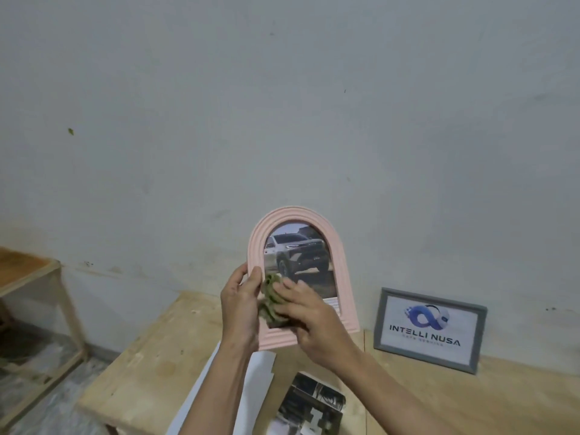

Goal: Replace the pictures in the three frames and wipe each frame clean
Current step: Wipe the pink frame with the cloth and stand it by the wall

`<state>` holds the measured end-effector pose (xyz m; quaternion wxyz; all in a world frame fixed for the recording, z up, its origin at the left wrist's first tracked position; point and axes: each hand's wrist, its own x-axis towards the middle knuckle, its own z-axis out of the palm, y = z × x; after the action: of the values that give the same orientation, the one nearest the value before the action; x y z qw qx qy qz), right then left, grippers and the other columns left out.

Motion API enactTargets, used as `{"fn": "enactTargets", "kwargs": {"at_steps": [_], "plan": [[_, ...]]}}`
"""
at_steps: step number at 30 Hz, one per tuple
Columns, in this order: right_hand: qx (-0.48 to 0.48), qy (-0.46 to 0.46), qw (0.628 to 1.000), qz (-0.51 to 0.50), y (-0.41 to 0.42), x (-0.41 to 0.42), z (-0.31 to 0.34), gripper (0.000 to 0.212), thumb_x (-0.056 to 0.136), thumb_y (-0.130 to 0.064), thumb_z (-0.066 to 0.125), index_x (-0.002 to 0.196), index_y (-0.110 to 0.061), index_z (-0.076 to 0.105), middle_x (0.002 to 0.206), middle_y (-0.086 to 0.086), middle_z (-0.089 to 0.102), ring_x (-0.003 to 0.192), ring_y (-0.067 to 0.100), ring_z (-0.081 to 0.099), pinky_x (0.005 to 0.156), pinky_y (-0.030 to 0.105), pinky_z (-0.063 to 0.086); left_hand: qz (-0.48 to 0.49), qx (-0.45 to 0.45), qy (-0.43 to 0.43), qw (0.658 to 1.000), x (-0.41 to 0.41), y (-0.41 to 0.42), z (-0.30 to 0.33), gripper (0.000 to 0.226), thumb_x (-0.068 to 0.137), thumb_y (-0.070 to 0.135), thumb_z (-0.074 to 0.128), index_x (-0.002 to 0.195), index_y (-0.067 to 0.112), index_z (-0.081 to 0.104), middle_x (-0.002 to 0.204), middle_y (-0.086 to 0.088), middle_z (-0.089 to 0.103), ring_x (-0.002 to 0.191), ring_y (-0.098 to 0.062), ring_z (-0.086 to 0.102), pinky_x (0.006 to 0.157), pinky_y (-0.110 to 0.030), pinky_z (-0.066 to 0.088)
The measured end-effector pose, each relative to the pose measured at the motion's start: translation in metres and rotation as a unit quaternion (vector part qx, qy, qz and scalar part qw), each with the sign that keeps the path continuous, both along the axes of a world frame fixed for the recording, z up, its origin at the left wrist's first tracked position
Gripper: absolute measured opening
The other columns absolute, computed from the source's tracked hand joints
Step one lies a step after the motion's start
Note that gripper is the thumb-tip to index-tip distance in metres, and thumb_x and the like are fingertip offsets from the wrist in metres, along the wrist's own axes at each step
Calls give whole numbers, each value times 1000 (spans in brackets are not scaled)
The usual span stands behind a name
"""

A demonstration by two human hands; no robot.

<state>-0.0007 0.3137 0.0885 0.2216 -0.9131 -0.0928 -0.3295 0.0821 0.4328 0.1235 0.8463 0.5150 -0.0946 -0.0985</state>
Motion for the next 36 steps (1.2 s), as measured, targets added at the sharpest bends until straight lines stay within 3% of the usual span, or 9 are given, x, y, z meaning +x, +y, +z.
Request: {"fn": "enactTargets", "kwargs": {"at_steps": [5, 10, 13, 18, 21, 23, 27, 31, 36], "plan": [[-12, 126, 991, 43, -19, -28, 6, 47, 77, 5, 56, 115, -19, 70, 130, -7, 62, 126, 7, 50, 109, 35, 39, 28, 103, -31, 994, 2, -4, -21, 17, 100, 20, 57, 101, 14, 73, 84, -12, 76, 74, -31, 71, 69, -45, 58], [39, -79, 984, -153, -81, -2, 69, 69, 71, 11, 52, 135, -16, 56, 139, 0, 55, 132, 15, 45, 113, 32, 34, -42, 104, -58, 992, -9, -29, -30, 18, 101, 26, 57, 105, 16, 71, 94, -18, 76, 87, -43, 72, 77, -60, 60], [-16, -3, 994, -109, -97, 10, 44, 59, 76, 12, 54, 130, -12, 61, 142, 4, 52, 140, 16, 35, 117, 44, 27, -41, 84, -40, 995, -16, -49, -30, 17, 100, 21, 58, 101, 12, 72, 93, -23, 74, 81, -41, 72, 73, -51, 60], [45, 148, 988, 5, -75, -24, -38, 47, 82, 6, 61, 121, -20, 66, 137, -15, 53, 135, -4, 37, 120, 31, 23, 15, 86, 10, 996, -2, -57, -47, 16, 100, 16, 57, 96, 9, 72, 85, -17, 75, 71, -29, 70, 68, -38, 55], [176, 281, 941, 64, -92, -44, -31, 41, 89, 5, 55, 113, -23, 71, 117, -14, 67, 109, -12, 56, 99, 21, 47, 9, 121, 16, 992, 0, -69, -66, 18, 100, 18, 57, 98, 11, 73, 89, -18, 76, 82, -39, 73, 77, -52, 58], [259, 230, 937, 45, -119, -37, -3, 43, 90, 6, 51, 111, -26, 71, 109, -16, 68, 100, -8, 61, 87, 19, 52, -16, 138, 15, 990, -5, -85, -75, 21, 100, 23, 56, 99, 13, 74, 93, -18, 77, 89, -44, 72, 83, -64, 56], [169, 18, 981, -94, -179, 14, 31, 55, 84, 12, 54, 128, -19, 62, 138, -6, 56, 134, 10, 43, 117, 32, 29, -54, 130, -4, 990, -19, -134, -66, 20, 101, 21, 55, 101, 15, 74, 97, -18, 76, 92, -41, 72, 84, -56, 58], [99, 92, 991, 15, -176, 27, -7, 51, 86, 8, 57, 130, -19, 60, 144, -10, 47, 141, 4, 32, 121, 30, 18, 5, 80, 11, 997, -9, -164, -56, 18, 100, 11, 56, 104, 9, 73, 98, -13, 77, 91, -24, 71, 79, -34, 55], [135, 249, 948, 144, -172, -9, -43, 28, 86, -15, 53, 103, -9, 75, 120, 2, 69, 123, 7, 55, 112, 28, 38, 75, 124, 49, 988, 10, -157, -78, 17, 100, 19, 57, 98, 13, 73, 94, -21, 75, 85, -38, 70, 81, -54, 55]]}}
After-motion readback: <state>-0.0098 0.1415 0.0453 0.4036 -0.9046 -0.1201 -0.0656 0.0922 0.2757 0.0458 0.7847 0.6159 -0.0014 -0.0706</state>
